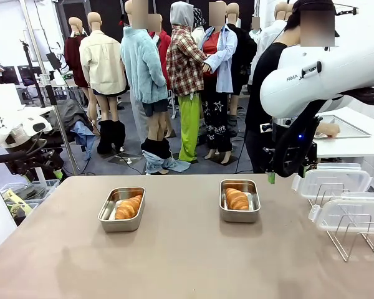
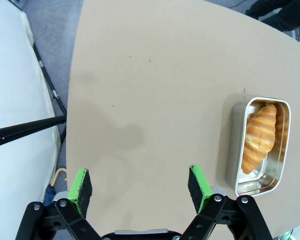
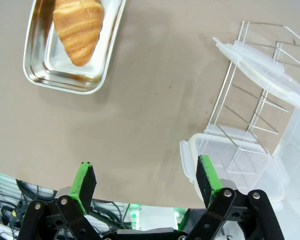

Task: Place the bread in airtight containers.
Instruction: Pick up one Airtight Container lid and hand it to the human.

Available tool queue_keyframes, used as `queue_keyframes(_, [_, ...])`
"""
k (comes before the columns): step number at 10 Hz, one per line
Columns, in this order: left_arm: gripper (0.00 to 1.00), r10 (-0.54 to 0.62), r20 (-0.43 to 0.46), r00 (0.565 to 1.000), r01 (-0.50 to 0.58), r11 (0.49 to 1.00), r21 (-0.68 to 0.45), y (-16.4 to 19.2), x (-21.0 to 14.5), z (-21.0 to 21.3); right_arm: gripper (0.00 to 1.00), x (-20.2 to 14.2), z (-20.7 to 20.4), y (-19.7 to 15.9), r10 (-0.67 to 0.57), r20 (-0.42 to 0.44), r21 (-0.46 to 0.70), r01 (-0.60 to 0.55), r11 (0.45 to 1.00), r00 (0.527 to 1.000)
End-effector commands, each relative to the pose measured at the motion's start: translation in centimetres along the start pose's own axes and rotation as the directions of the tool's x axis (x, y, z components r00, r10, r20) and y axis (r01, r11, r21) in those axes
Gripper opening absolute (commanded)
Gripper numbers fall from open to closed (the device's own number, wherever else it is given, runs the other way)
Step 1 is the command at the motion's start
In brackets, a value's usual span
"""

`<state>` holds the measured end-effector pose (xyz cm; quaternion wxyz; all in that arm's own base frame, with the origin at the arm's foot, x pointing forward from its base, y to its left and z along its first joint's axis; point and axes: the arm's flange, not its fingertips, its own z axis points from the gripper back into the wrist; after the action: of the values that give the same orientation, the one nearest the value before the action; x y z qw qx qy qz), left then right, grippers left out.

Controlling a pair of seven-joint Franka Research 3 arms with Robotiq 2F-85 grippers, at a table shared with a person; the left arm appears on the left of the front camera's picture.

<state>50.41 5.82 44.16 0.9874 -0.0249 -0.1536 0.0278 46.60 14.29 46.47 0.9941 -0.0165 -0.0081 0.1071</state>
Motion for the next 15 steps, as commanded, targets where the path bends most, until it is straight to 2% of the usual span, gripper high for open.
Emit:
queue_keyframes(1, [1.0,0.013,-0.011,1.0,-0.013,1.0,0.023,-0.02,0.06,0.19,1.0,0.24,0.0,0.1,-0.013,-0.007,-0.003,0.013,1.0,1.0])
queue_keyframes(15, [1.0,0.013,-0.011,1.0,-0.013,1.0,0.023,-0.02,0.06,0.19,1.0,0.24,0.0,0.1,-0.013,-0.007,-0.003,0.013,1.0,1.0])
